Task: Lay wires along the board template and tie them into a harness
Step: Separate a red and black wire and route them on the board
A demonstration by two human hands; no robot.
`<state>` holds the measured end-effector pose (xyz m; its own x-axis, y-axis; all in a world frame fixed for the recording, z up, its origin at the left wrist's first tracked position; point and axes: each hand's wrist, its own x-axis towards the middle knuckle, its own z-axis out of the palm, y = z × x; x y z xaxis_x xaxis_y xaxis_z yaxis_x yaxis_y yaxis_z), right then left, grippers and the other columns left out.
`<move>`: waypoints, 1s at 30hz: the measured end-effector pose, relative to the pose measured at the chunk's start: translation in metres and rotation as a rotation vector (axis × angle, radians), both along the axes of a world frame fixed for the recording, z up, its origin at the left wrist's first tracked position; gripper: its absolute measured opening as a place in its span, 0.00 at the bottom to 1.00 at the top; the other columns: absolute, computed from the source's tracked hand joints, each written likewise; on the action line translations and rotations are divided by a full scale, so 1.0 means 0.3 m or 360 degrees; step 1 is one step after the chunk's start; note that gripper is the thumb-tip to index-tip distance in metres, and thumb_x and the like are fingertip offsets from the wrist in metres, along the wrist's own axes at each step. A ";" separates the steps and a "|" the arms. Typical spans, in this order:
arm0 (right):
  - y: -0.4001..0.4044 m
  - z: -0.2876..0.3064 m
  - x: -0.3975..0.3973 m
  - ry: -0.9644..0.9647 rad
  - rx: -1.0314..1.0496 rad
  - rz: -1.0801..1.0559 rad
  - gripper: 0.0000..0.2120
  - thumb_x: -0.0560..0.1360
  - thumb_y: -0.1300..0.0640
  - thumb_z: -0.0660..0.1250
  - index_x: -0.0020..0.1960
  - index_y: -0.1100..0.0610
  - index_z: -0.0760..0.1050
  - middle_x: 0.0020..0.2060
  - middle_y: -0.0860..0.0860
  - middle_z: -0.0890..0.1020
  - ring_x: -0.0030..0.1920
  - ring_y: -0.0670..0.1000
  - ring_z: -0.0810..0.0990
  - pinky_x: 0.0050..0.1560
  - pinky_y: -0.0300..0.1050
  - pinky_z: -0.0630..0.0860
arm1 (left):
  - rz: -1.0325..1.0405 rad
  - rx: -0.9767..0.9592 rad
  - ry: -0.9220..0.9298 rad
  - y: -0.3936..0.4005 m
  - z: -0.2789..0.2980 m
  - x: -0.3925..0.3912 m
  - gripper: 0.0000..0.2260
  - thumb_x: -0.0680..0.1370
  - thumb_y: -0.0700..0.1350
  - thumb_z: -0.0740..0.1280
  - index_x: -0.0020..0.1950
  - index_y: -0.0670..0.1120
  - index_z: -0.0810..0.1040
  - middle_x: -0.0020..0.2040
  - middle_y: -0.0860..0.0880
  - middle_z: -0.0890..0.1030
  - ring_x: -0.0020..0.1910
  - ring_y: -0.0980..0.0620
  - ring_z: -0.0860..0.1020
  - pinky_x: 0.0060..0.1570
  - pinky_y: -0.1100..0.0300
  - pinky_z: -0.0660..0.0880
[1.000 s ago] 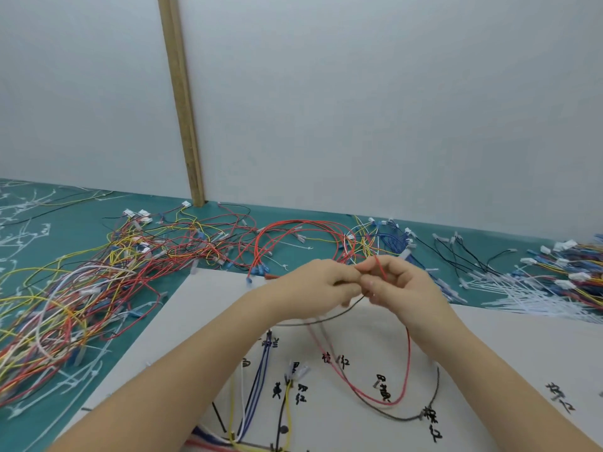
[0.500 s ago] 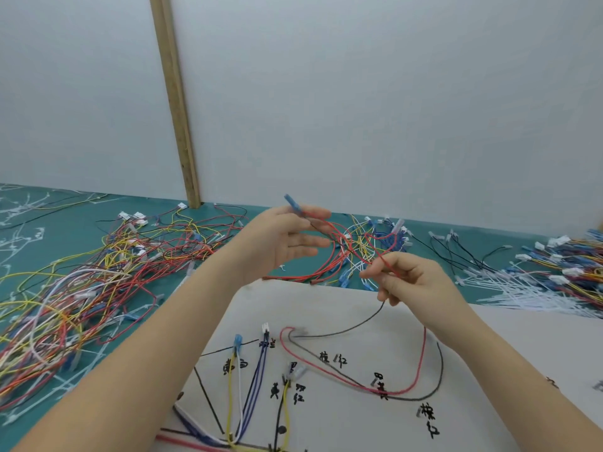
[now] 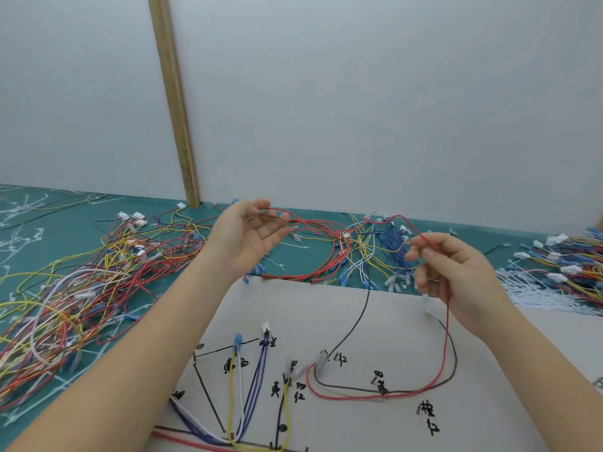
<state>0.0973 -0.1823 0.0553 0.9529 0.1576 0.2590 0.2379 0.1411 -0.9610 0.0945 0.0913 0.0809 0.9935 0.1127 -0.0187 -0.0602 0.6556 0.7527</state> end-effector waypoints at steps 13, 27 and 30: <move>0.011 0.011 -0.031 -0.0541 -0.1220 -0.0201 0.25 0.69 0.56 0.73 0.56 0.34 0.66 0.55 0.33 0.69 0.54 0.34 0.69 0.50 0.26 0.64 | 0.0142 0.0318 -0.0045 0.038 0.005 0.016 0.13 0.79 0.41 0.51 0.42 0.47 0.73 0.29 0.53 0.70 0.20 0.57 0.66 0.21 0.70 0.64; 0.103 0.040 -0.187 -0.0126 -0.2617 0.0955 0.19 0.62 0.46 0.75 0.47 0.39 0.68 0.42 0.38 0.72 0.39 0.37 0.70 0.37 0.36 0.67 | 0.0185 0.0104 -0.0102 0.096 0.033 0.010 0.13 0.79 0.41 0.51 0.42 0.47 0.73 0.27 0.54 0.71 0.21 0.57 0.67 0.24 0.70 0.62; 0.102 0.041 -0.179 -0.0099 -0.2576 0.0887 0.12 0.66 0.52 0.72 0.45 0.44 0.71 0.37 0.41 0.75 0.36 0.41 0.73 0.39 0.39 0.71 | 0.0221 0.0064 -0.0129 0.124 0.043 0.008 0.13 0.78 0.41 0.51 0.40 0.48 0.72 0.28 0.54 0.70 0.22 0.57 0.66 0.24 0.70 0.62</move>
